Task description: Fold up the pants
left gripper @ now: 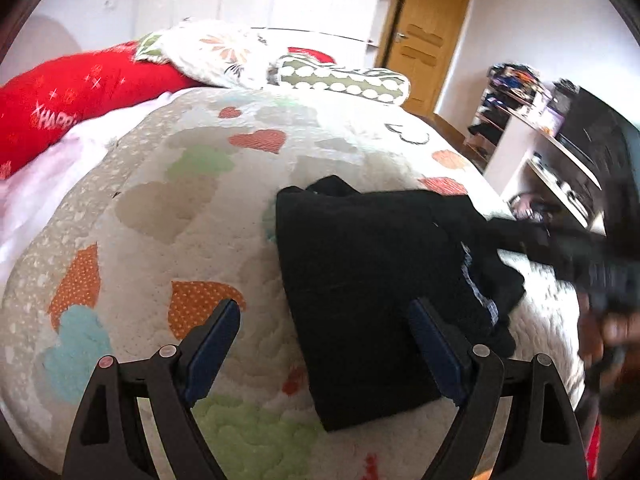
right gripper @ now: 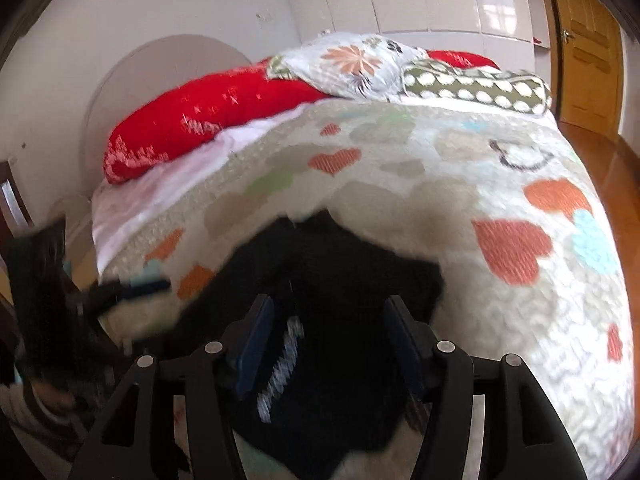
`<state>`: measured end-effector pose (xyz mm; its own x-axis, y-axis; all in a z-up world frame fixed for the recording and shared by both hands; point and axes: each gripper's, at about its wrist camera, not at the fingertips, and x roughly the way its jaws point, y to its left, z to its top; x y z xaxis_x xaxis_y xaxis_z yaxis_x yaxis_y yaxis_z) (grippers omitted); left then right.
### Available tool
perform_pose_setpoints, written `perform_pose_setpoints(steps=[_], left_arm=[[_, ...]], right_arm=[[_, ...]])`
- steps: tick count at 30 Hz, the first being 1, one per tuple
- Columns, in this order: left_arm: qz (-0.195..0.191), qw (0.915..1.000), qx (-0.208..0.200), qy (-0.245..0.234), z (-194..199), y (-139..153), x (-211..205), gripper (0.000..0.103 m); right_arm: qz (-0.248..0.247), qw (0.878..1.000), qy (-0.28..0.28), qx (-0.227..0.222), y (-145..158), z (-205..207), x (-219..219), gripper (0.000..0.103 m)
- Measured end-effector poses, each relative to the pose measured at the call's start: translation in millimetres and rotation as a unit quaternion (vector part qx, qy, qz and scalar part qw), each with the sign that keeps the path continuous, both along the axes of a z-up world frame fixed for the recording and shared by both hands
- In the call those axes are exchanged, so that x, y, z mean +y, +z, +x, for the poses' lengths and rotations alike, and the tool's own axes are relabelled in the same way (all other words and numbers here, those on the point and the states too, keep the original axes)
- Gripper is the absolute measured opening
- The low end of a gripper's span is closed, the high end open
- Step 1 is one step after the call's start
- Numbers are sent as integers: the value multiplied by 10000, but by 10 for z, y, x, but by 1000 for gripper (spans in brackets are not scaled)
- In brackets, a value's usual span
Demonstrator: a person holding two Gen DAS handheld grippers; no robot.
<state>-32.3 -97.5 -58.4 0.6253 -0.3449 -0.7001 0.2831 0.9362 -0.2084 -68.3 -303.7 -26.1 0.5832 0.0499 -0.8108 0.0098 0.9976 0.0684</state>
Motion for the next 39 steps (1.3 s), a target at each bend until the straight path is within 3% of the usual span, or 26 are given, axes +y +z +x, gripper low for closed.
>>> perform_pose_setpoints(steps=[4,9,15,23,28,32,39], left_arm=[[56,9998,170,-65,85,-132,-149,87],[122,9989,402,-199,94,-267,-348,87],[228,9993,282,-112,110,-145,-367,87],[210,9995,200,84,23,-31,-232,87],[108,9991,298,287,-30,-8,-130,87],[5,9986,261,457,-109,20,-49,87],[-264,9974,381,544,-128,23,138,87]], right_arm=[[-356,9983,-252,388,-272,-155,-8,58],[10,9986,-462,250,-486,-321,-92,58],[190,9985,-435,283,-327,-323,-147,60],[424,9975,-556,-50,-89,-271,-191,64],[78,9980,-613,145,-195,-154,-168,66],[376,9966,-650,348,-400,-152,-251,69],[528,9960,-700,152,-287,-186,-308,76]])
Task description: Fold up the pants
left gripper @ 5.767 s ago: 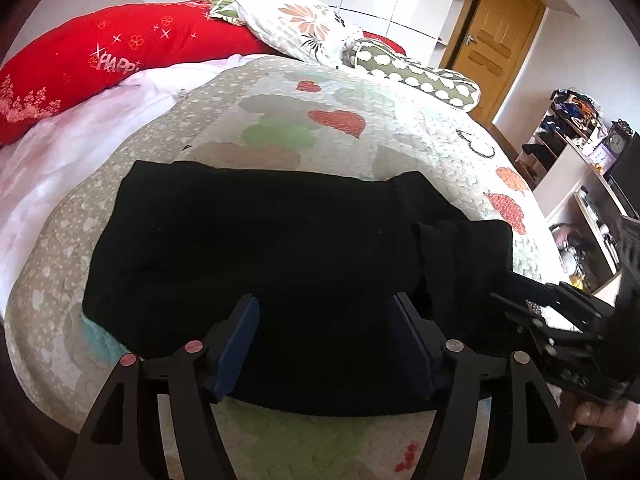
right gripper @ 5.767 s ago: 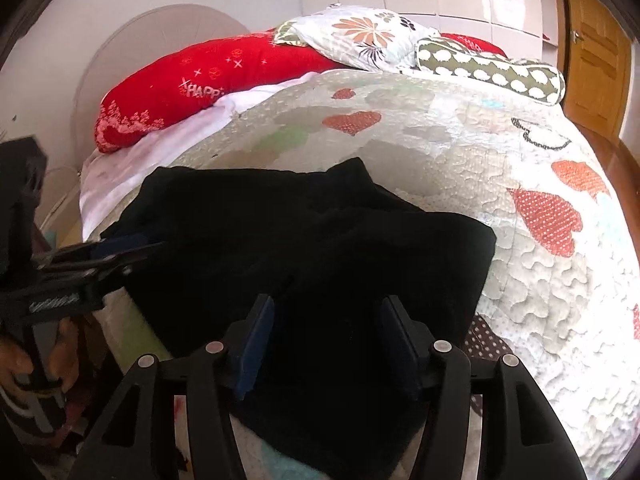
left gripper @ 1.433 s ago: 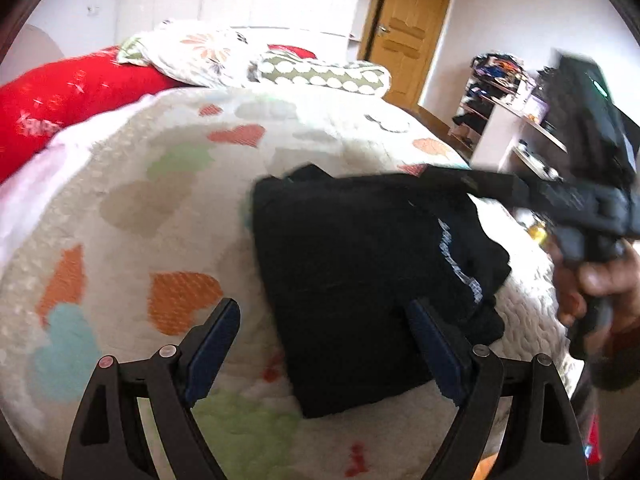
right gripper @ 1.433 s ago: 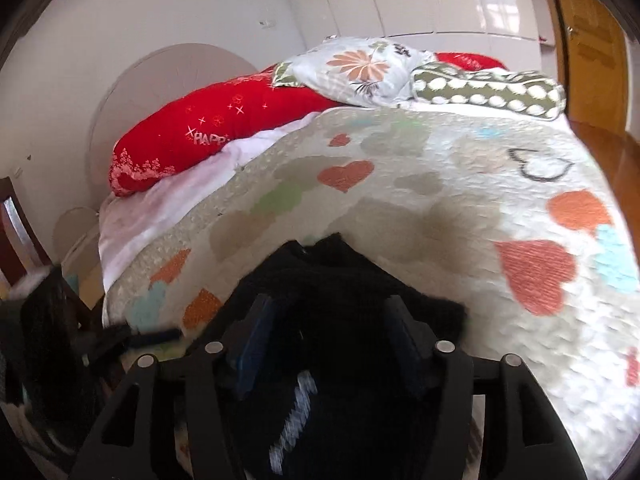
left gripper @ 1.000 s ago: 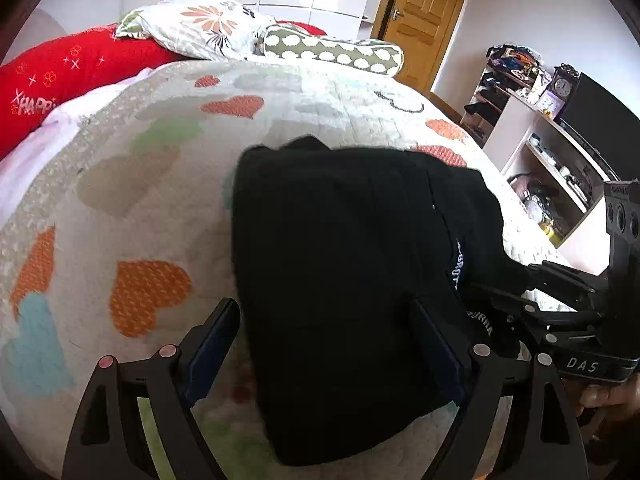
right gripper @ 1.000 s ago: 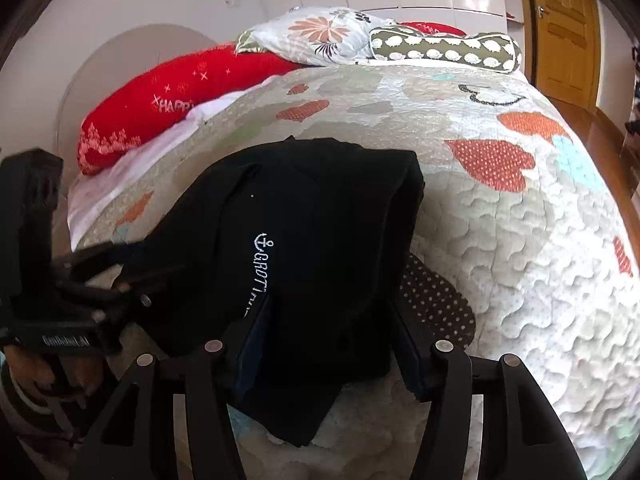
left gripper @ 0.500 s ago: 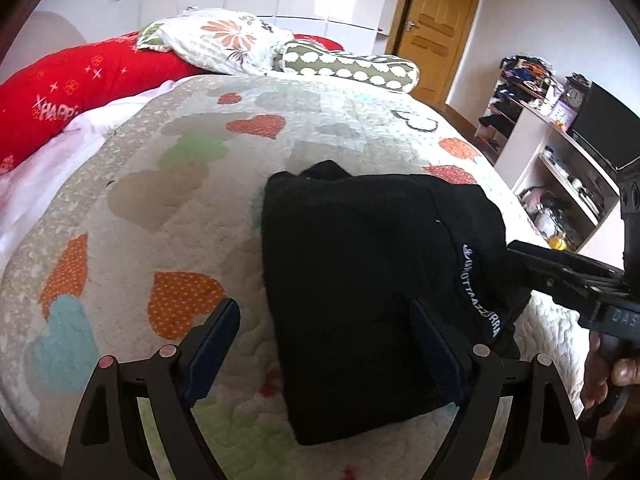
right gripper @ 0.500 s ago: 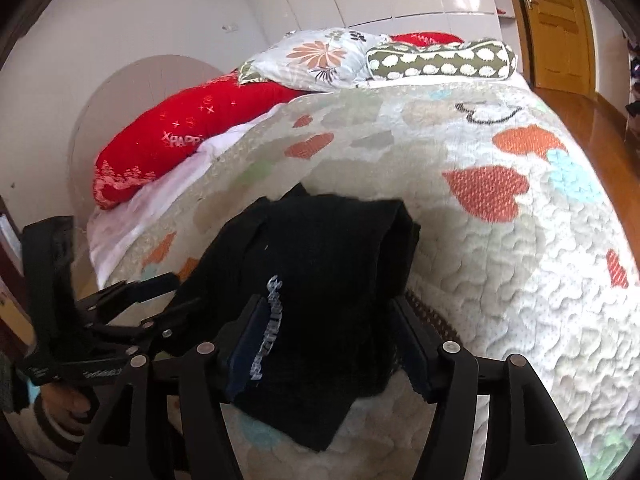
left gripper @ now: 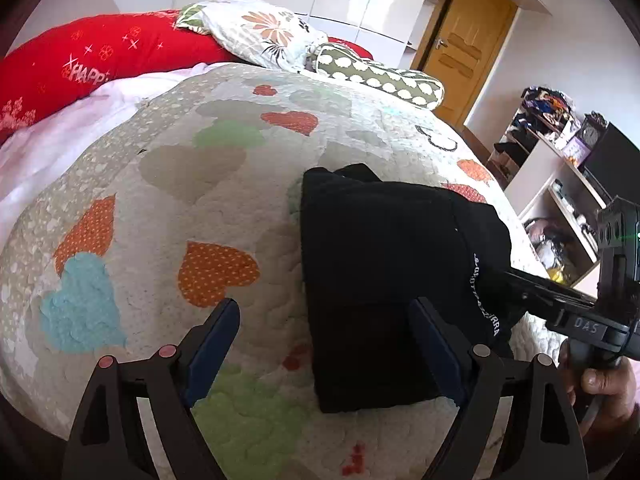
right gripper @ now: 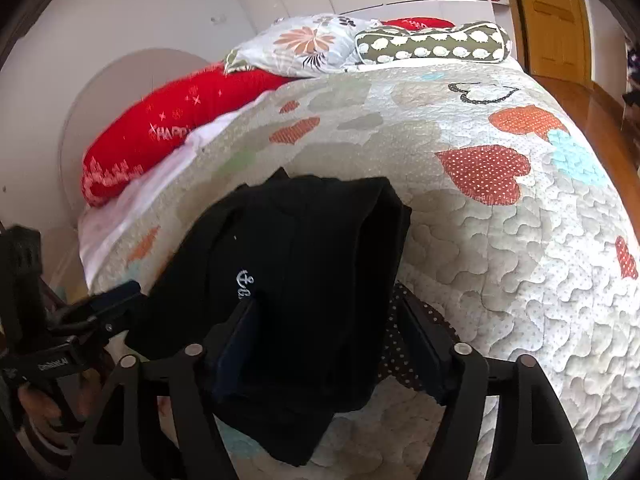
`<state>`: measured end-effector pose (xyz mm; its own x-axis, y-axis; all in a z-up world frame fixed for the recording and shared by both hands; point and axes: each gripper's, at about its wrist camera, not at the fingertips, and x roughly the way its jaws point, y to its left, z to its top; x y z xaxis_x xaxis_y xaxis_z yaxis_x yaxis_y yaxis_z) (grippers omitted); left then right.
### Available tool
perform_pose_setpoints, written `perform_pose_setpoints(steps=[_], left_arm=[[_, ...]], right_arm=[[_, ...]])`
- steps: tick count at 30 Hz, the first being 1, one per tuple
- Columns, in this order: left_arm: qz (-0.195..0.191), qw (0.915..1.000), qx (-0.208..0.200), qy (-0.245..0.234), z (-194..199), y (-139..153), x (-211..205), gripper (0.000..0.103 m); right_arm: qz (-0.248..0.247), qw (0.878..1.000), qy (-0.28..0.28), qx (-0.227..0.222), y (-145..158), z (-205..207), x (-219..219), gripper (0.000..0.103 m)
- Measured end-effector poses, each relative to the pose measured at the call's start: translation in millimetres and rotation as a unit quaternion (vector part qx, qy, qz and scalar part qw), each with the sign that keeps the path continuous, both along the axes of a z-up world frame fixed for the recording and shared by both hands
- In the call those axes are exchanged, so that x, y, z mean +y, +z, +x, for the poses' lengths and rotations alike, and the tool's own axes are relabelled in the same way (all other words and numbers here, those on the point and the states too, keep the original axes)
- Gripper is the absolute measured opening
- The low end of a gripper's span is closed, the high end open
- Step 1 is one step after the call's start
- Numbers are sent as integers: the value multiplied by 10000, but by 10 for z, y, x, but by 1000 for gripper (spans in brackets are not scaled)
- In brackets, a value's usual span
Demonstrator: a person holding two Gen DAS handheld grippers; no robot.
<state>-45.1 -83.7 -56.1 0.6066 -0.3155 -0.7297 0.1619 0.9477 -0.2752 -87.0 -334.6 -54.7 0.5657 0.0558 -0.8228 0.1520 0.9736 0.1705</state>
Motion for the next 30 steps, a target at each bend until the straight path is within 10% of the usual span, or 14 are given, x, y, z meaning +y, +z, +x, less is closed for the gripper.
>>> perform_pose_setpoints(steps=[30], left_arm=[[-843,9951,524,7,737,-353,44,95]], right_arm=[[176,9995,-207,141,-101,68,-80,83]])
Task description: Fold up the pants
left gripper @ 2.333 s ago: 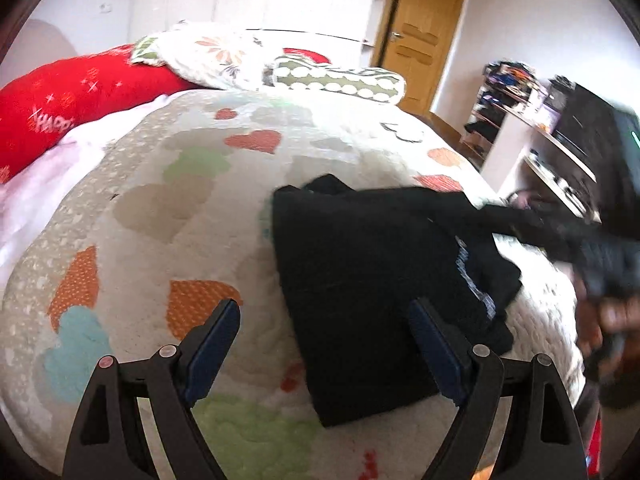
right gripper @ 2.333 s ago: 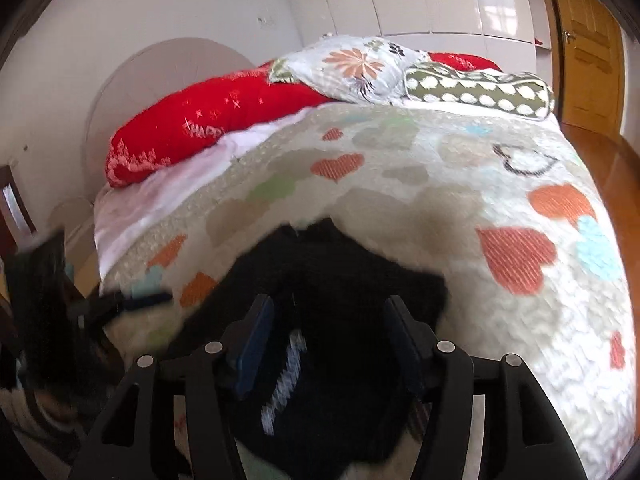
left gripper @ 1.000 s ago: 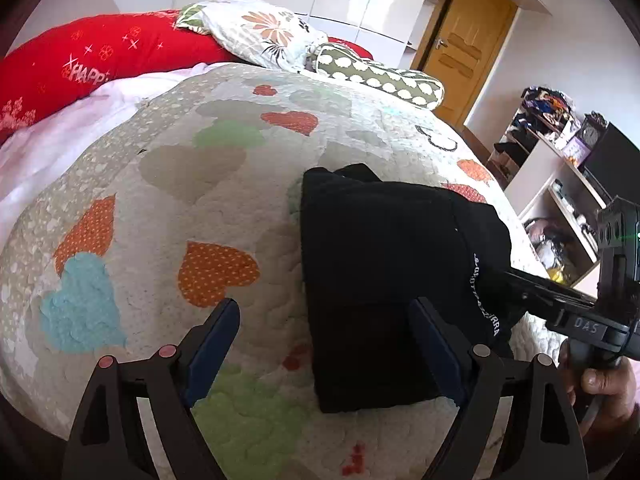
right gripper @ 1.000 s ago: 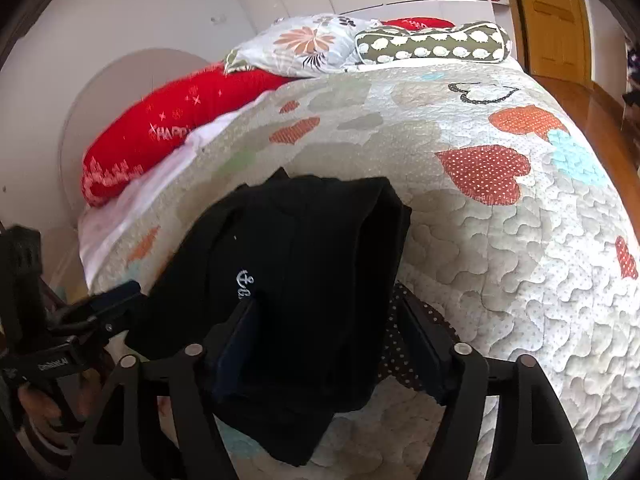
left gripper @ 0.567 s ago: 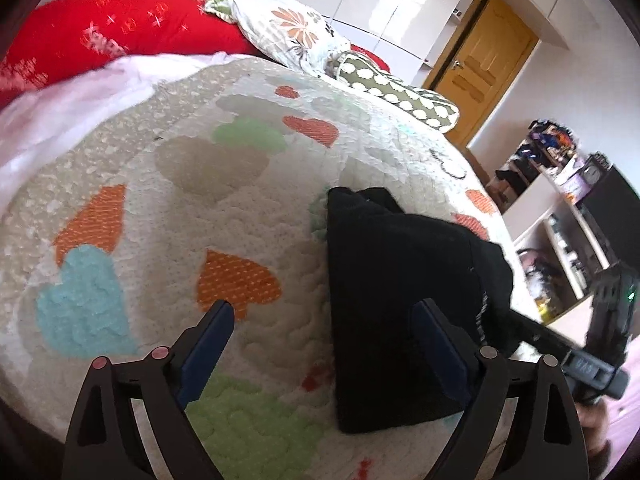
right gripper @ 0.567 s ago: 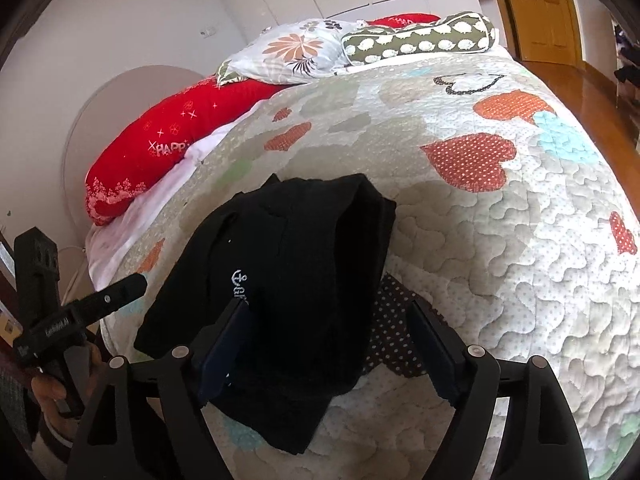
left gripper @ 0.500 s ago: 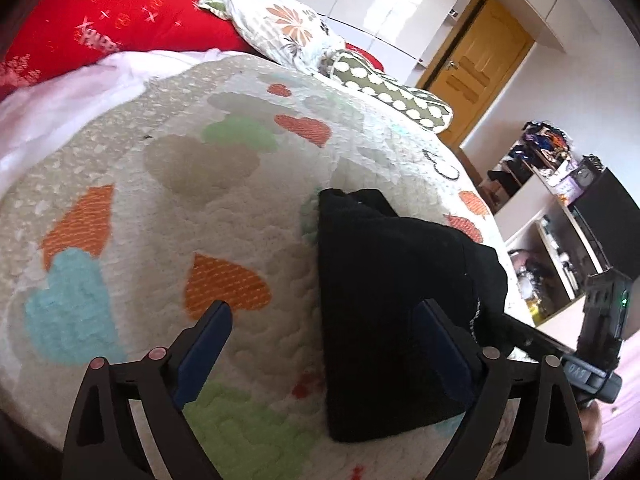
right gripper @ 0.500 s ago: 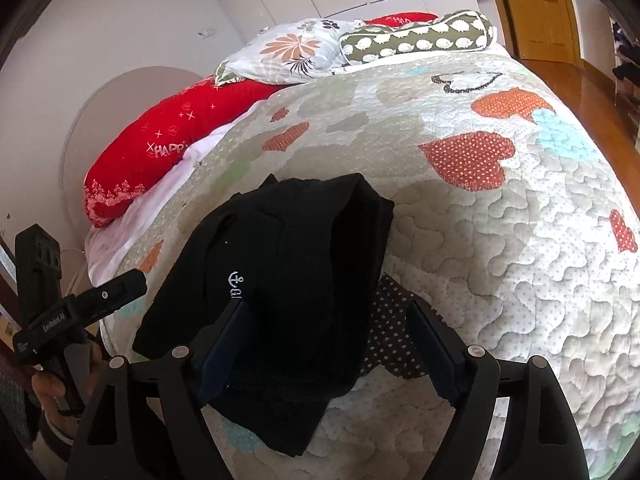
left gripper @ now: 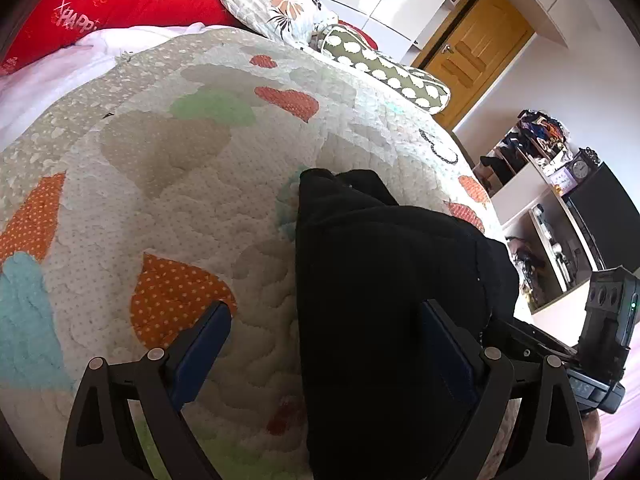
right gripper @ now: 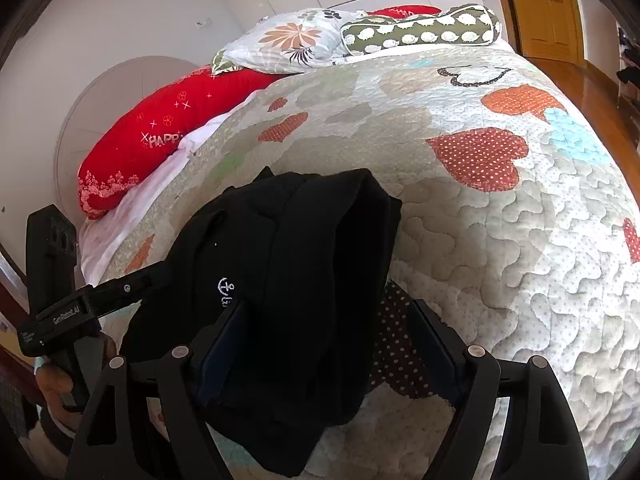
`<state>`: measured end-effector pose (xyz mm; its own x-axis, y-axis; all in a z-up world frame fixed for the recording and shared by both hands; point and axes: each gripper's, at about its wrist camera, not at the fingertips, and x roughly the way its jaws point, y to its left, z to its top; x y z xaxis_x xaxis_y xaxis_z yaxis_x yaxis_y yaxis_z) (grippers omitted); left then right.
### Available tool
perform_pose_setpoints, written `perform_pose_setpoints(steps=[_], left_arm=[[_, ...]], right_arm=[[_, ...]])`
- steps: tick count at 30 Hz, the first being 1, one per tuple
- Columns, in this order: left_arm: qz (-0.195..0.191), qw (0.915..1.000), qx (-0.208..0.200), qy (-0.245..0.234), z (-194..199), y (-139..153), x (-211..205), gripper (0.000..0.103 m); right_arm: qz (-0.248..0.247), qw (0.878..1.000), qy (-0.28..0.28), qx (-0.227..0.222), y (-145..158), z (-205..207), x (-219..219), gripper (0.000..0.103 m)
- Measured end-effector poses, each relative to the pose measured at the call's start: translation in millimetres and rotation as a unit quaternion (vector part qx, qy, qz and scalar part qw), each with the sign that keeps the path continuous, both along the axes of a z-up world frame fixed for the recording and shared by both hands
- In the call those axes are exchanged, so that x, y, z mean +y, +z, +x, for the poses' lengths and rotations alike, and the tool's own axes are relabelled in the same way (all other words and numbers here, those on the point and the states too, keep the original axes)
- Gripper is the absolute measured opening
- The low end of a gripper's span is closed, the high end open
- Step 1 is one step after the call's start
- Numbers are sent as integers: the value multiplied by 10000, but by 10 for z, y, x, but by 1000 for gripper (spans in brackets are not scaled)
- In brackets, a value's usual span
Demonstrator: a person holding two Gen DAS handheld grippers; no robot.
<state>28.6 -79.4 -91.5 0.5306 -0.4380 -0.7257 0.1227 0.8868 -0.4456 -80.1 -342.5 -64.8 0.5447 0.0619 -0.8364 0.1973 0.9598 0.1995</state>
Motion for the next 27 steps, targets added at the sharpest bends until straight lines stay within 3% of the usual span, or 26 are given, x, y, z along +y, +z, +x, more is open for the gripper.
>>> perform_pose_setpoints(steps=[15,25,26,27], left_arm=[[147,9997,85,-148,127,-62,-207,96],[530,9984,34,-180,104,-16,-311,96],[539,9984,31,-174,99,-16,-315,96],[540,9984,36,-175,96,-15,-314,96]], right_arm=[[230,9997,19,17,-111,49,-56,84],[-108,9994,77,-330,146,217,-54,83],[-114,9991,185,-371,150,262,-31,68],[-100,9987,343,-368,139,315,4,37]])
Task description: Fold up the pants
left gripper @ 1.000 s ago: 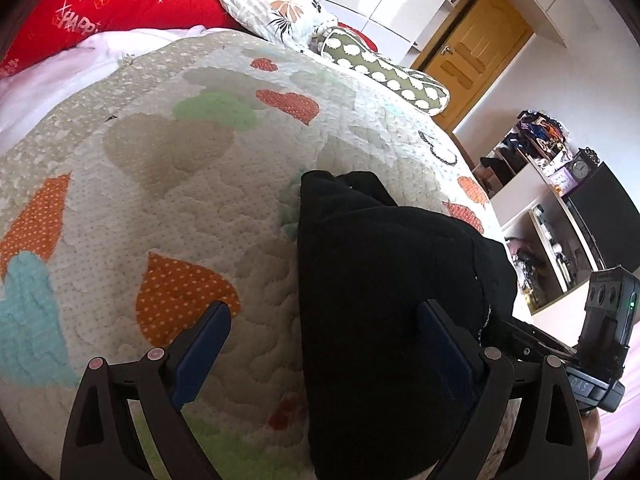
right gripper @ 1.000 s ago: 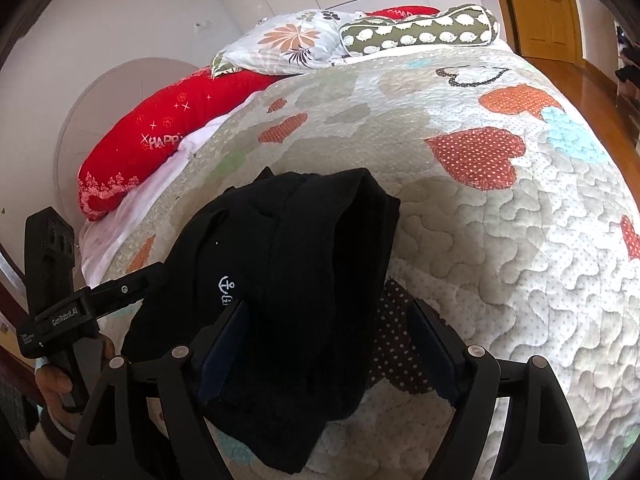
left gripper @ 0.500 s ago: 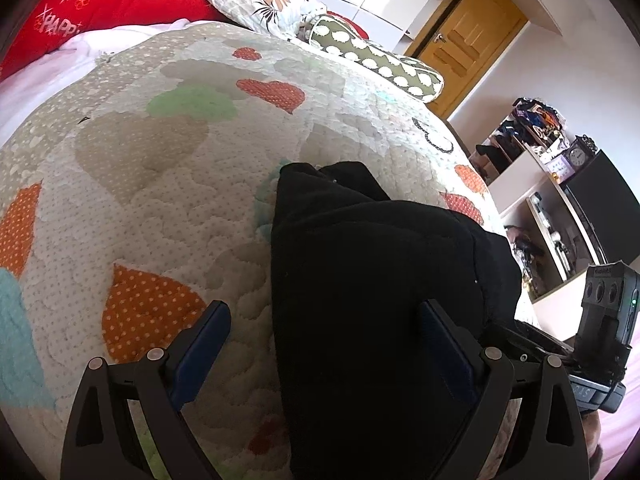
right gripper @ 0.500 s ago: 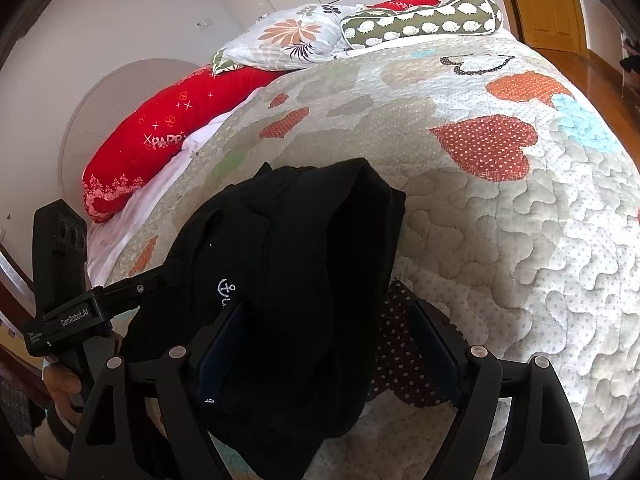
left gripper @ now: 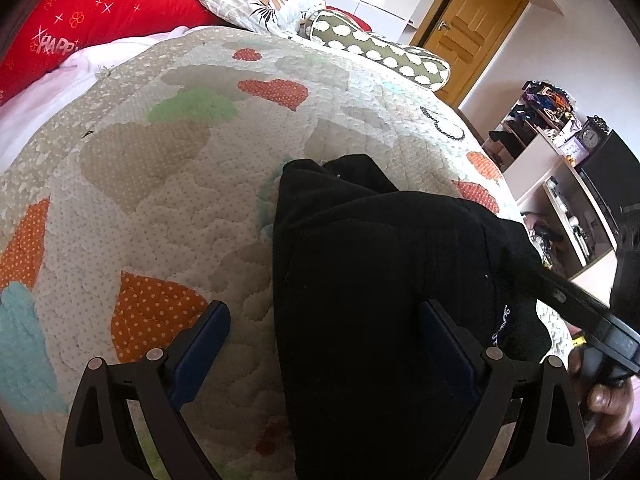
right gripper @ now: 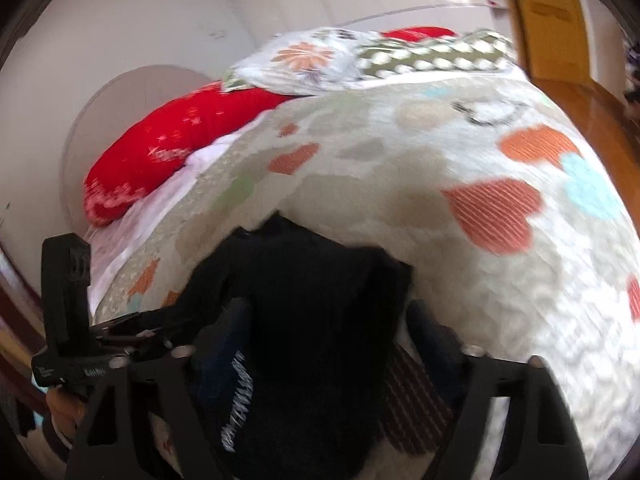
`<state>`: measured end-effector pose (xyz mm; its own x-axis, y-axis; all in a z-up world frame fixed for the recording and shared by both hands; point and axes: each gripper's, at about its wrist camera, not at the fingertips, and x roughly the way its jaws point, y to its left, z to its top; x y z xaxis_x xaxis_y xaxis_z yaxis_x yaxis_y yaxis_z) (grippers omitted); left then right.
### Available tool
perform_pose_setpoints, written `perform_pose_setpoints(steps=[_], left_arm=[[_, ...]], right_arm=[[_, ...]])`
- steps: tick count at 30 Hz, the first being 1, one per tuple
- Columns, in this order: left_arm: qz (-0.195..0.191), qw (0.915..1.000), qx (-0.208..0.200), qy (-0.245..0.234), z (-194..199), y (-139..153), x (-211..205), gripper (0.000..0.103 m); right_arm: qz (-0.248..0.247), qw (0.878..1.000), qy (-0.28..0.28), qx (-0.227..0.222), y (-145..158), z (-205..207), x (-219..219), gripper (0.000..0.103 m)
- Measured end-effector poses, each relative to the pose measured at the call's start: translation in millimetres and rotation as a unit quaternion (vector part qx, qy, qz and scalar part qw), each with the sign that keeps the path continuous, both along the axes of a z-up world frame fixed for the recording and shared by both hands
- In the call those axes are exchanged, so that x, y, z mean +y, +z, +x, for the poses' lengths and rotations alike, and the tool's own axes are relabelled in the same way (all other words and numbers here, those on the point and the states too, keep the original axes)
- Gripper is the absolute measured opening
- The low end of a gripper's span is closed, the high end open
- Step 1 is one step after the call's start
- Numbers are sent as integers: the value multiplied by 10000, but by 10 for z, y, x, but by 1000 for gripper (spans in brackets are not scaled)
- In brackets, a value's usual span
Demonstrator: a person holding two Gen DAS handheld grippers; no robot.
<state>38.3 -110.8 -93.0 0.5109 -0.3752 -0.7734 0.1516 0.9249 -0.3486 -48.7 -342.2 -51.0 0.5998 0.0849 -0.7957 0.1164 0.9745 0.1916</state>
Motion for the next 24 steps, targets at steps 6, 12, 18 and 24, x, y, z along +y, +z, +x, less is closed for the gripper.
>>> perform_pose_setpoints(steps=[6,12,18,24], left_arm=[[49,10000,-11,-74,-43,53,8,96],[-145,9990,-259,-334,-180,152,13,96],[18,9985,-88,-533,-212,18,-131,96],[149,9979,-134,-615,-268,-15,-220,96]], right_arm=[[-284,9977,614,-47,77,13,298,17],[-234,9984,424,-299,338,-295,181,11],[-312,9988,-116,362,-97,-259,-103,15],[-313,9985,-179,422,-2,-337,-153,23]])
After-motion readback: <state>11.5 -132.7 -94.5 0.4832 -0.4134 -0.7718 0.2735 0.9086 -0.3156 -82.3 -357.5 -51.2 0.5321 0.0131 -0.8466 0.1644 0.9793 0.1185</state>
